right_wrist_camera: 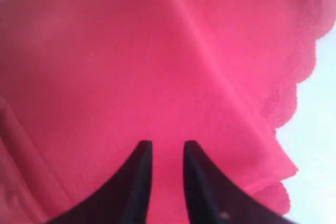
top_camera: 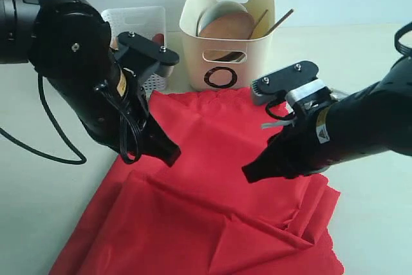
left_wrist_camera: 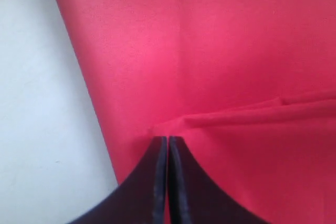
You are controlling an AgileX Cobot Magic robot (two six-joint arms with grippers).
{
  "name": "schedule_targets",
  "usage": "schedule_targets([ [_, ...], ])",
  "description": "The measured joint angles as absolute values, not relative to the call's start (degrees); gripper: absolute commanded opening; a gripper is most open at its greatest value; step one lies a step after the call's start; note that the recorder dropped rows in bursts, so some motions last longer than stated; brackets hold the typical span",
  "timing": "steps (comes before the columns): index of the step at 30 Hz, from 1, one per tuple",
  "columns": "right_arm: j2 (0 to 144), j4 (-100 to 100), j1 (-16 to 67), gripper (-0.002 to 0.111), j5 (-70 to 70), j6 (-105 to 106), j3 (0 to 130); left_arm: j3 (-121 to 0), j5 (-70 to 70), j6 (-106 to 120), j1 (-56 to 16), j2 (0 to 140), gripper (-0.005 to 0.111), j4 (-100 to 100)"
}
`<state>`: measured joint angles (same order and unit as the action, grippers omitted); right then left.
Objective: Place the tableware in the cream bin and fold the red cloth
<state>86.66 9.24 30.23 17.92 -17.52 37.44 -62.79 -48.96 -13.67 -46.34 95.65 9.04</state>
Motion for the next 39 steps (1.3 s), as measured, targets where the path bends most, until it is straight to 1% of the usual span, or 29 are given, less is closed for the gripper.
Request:
schedule_targets([
  [1,86.7,10.3,30.2,0.058,19.5,-18.5,38.7,-62.8,-49.0,-14.3,-46.3,95.7,0.003,9.0],
  [3,86.8,16.3,30.1,0.061,26.8,-24.5,43.7,-62.6,-48.8,-15.7,-46.3,95.7,0.003,9.0],
  [4,87.3,20.8,29.5,0.061,33.3,-28.3,46.6,-61.9,-48.2,-16.1,-46.3,95.7,0.003,9.0],
  [6,89.3,23.4,27.3,0.059,38.2,-30.5,49.0,-59.8,-46.2,-16.2,-46.3,95.5,0.003,9.0],
  [9,94.3,20.8,23.6,0.055,41.1,-30.7,51.3,-55.3,-43.0,-16.3,-46.3,94.3,0.003,9.2],
  [12,99.0,14.6,21.1,0.05,43.9,-23.9,54.0,-52.0,-40.3,-16.3,-46.3,93.0,0.003,9.2],
  [16,104.8,2.6,18.0,0.049,46.8,-9.8,57.5,-49.8,-38.0,-16.3,-46.3,92.3,0.003,9.4],
  [23,111.1,-2.1,14.5,0.048,47.9,-3.5,59.7,-49.6,-37.5,-16.3,-46.3,92.2,0.003,9.4],
  [25,111.9,-4.0,14.0,0.043,48.4,-0.6,60.1,-49.6,-37.4,-16.3,-46.3,92.2,0.003,9.4],
  [26,112.3,-5.1,13.9,0.039,48.9,1.2,60.2,-49.6,-37.5,-16.3,-46.3,92.2,0.003,9.4],
  [29,112.7,-7.6,13.9,0.02,50.2,5.1,60.8,-49.6,-37.4,-16.3,-46.3,92.2,0.003,9.4],
  [30,112.7,-8.1,13.9,0.011,50.5,5.8,60.8,-49.6,-37.4,-16.3,-46.3,92.2,0.003,9.4],
  [32,112.8,-9.0,13.9,0.0,50.7,6.5,60.8,-49.6,-37.4,-16.3,-46.3,92.2,0.003,9.4],
  [39,110.7,-8.2,13.9,0.0,54.9,6.7,61.8,-49.6,-37.3,-16.3,-46.3,92.2,0.003,9.4],
])
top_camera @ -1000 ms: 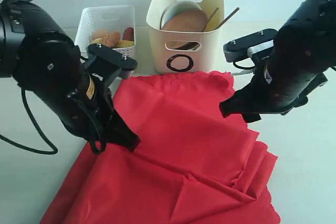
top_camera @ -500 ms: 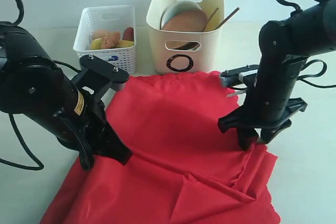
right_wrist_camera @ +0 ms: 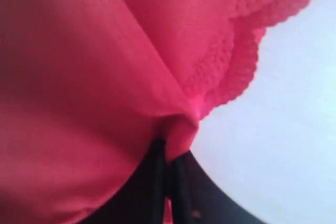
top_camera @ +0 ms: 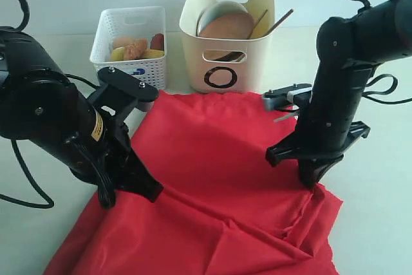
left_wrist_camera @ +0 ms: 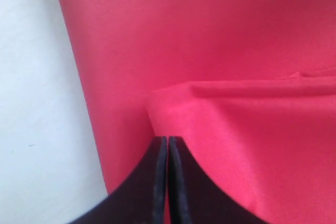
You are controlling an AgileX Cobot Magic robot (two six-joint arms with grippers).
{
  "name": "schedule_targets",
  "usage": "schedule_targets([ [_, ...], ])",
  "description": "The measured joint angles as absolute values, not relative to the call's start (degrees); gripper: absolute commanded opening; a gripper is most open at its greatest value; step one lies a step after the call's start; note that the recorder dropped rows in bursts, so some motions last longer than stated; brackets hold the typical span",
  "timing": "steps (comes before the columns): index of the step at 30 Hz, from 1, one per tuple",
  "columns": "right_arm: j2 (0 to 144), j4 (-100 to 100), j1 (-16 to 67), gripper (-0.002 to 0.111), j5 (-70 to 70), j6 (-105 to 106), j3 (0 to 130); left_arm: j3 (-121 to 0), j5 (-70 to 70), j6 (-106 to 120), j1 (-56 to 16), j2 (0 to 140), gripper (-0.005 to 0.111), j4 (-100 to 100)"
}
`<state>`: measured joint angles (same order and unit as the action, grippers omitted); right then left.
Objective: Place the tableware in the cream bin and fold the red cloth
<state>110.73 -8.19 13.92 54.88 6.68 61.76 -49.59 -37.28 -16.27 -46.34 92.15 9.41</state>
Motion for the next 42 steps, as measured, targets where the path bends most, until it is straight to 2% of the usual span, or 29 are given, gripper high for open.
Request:
schedule_targets([
  [7,104.7,-8.2,13.9,0.0,58.7,4.8,70.9,-49.6,-37.4,-16.3,-46.3,92.2,0.003,9.4],
  [17,104.3,-7.6,13.9,0.0,59.5,4.8,83.7,-49.6,-38.0,-16.3,-46.3,92.2,0.003,9.4],
  [24,109.2,-1.0,13.9,0.0,68.4,2.9,83.1,-49.6,-38.0,-16.3,-46.3,92.2,0.003,9.6],
  [30,115.6,3.2,13.9,0.0,66.0,1.2,77.7,-48.9,-38.0,-16.3,-46.3,92.2,0.003,9.6],
  [38,120.7,10.8,13.9,0.0,64.2,-5.6,77.0,-48.8,-38.0,-16.3,-46.3,92.2,0.003,9.6],
  [42,121.6,11.6,13.9,0.011,66.0,-7.9,77.0,-48.8,-38.0,-16.3,-46.3,92.2,0.003,9.6],
])
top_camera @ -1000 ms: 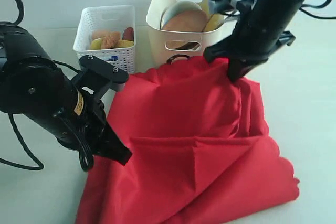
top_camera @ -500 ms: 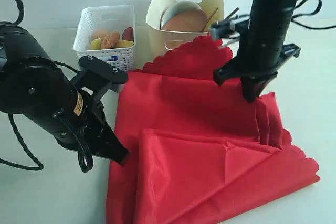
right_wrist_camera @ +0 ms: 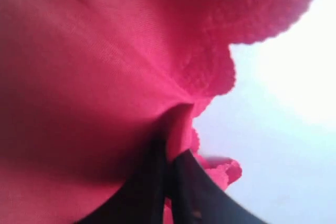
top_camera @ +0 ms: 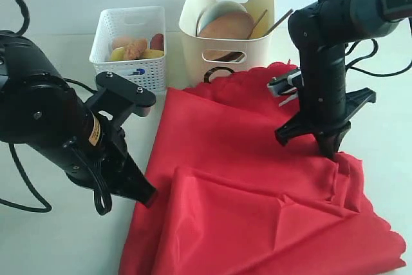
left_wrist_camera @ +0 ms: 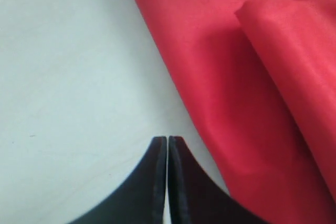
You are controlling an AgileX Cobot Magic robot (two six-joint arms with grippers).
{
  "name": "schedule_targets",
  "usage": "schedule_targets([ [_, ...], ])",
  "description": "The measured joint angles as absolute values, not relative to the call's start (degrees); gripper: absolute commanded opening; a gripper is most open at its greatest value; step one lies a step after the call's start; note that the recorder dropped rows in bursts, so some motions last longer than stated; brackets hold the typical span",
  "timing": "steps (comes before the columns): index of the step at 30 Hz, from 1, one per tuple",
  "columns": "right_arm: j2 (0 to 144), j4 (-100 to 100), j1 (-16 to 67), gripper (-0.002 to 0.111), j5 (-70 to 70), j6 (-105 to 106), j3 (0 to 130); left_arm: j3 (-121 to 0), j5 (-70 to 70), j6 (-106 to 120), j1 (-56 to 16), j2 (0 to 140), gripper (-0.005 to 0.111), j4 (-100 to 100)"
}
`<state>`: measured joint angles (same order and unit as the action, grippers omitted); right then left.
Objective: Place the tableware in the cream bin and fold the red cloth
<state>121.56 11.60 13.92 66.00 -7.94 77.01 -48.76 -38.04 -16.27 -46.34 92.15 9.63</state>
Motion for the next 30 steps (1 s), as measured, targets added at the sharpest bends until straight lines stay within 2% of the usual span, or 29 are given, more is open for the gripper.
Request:
schedule_targets([
  [5,121.9,11.4,13.9,0.041,69.5,-8.7,77.0,-48.8,-38.0,-16.3,-46.3,92.2,0.003,9.6],
  [13,121.6,11.8,13.9,0.066,70.6,-7.9,77.0,-48.8,-38.0,-16.3,-46.3,92.2,0.003,9.6],
  [24,112.9,3.7,13.9,0.067,70.2,2.4,80.4,-48.8,-38.0,-16.3,-46.3,92.2,0.003,9.6],
  [30,115.5,-3.5,14.0,0.067,70.2,9.1,80.7,-48.6,-38.0,-16.3,-46.3,92.2,0.003,9.6],
])
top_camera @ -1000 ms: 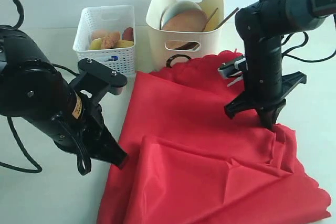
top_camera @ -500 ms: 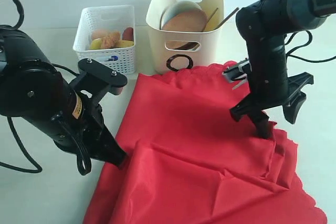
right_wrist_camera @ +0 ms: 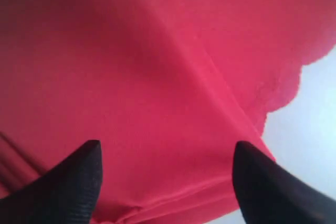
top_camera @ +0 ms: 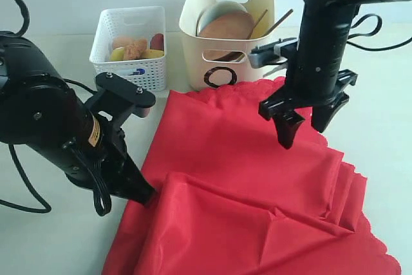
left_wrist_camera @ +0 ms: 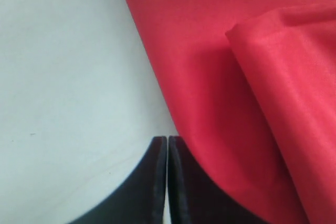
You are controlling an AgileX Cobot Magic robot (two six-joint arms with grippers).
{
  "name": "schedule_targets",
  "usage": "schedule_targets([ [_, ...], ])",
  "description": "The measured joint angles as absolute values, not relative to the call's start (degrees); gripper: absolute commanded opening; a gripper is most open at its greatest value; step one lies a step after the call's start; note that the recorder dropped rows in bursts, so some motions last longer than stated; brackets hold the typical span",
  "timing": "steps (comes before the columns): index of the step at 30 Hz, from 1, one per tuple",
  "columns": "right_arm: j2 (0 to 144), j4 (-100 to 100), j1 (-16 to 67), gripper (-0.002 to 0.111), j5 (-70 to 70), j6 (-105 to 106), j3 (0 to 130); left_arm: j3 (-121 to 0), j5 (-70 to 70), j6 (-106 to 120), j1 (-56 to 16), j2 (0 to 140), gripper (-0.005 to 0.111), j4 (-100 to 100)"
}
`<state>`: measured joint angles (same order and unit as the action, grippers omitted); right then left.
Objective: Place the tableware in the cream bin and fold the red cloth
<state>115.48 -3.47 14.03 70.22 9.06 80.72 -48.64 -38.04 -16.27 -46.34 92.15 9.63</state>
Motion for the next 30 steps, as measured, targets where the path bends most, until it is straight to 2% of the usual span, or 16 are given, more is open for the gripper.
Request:
schedule_targets([
  [7,121.6,-3.7,14.0,0.067,66.4,12.6,80.7,-48.5,-37.8,-16.3,-46.3,92.2,0.003,9.6],
  [18,122.1,-1.6,14.0,0.064,62.8,13.3,80.7,-48.5,-37.5,-16.3,-46.3,92.2,0.003,9.9],
  [20,122.1,-1.6,14.0,0.056,62.5,13.4,80.7,-48.5,-37.5,-16.1,-46.3,92.2,0.003,9.9],
  [26,122.1,-1.5,14.0,0.016,62.7,13.5,80.7,-48.5,-37.5,-16.1,-46.3,92.2,0.003,10.0],
  [30,122.1,-1.5,14.0,0.0,64.2,13.5,80.7,-48.5,-37.5,-16.1,-46.3,92.2,0.003,10.0],
])
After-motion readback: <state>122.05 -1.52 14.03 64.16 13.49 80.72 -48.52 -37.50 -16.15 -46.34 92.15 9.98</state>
